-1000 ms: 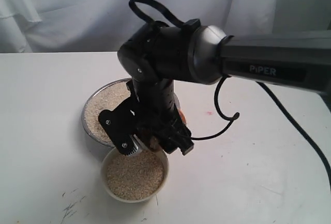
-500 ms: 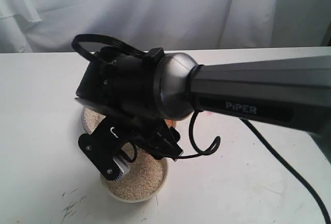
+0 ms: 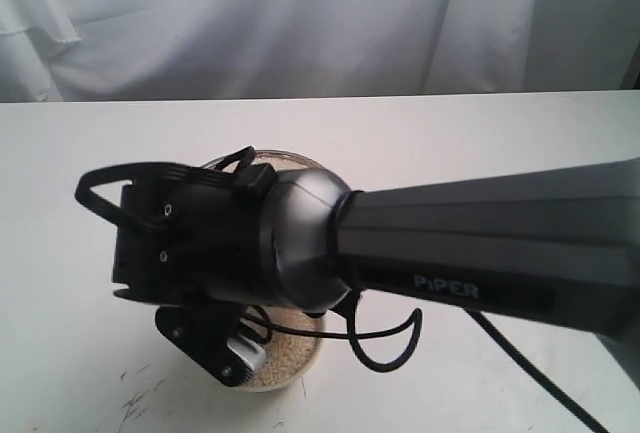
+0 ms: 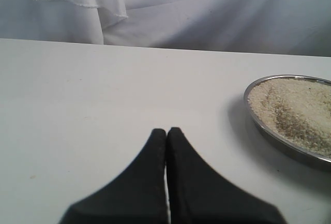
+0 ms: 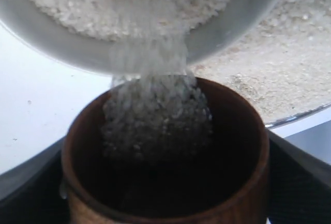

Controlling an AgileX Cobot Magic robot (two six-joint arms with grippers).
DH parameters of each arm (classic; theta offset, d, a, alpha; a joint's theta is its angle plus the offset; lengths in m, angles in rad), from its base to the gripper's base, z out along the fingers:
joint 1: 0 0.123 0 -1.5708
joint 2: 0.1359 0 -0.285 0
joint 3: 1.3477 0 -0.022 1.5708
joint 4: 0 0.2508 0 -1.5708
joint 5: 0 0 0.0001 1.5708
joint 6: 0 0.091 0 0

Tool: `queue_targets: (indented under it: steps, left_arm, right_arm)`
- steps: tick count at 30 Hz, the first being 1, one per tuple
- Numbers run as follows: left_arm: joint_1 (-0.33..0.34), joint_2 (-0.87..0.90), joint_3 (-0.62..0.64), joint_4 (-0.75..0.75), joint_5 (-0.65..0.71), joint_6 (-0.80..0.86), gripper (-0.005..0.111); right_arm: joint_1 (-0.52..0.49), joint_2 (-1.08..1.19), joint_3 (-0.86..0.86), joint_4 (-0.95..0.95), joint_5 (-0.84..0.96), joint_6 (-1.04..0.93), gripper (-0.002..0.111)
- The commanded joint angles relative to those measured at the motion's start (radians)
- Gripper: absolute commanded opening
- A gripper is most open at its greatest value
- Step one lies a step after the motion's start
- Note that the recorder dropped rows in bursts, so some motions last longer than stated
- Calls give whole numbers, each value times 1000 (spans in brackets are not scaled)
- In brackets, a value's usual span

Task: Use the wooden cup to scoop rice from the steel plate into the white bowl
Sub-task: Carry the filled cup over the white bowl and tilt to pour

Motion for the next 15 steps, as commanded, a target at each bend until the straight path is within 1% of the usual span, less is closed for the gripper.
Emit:
queue_targets:
  steps: [1, 6, 15]
  left_arm:
    - [2, -4, 5, -2, -7, 0, 0]
    - [2, -4, 5, -2, -7, 0, 0]
    - [2, -4, 5, -2, -7, 0, 0]
  right_arm:
    - [6, -13, 58, -53, -22, 29, 0]
    - [13, -13, 71, -120, -52, 91, 0]
    - [56, -13, 71, -134, -60, 103, 0]
